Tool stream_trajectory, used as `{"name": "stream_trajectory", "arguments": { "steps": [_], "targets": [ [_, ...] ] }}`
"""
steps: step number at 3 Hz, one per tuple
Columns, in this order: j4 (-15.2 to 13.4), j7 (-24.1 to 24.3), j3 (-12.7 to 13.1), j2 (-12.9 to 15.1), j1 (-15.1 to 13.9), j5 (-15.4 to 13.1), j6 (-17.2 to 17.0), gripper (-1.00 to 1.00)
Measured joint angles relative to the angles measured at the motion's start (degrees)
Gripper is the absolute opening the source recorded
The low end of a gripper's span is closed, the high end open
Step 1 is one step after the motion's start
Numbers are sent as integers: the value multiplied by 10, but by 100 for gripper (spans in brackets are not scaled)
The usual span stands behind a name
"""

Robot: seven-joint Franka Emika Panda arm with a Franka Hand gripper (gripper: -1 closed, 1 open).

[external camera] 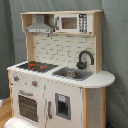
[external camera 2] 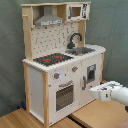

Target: Play with the kitchen

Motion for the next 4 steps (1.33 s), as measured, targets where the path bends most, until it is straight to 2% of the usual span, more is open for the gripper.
{"name": "stream_trajectory", "arguments": {
  "steps": [1,4],
  "targets": [
    [-20,23,-9,-1,-13,-3,52,100],
    [-69,176,-10,-6,-49,-3,182,100]
  ]
}}
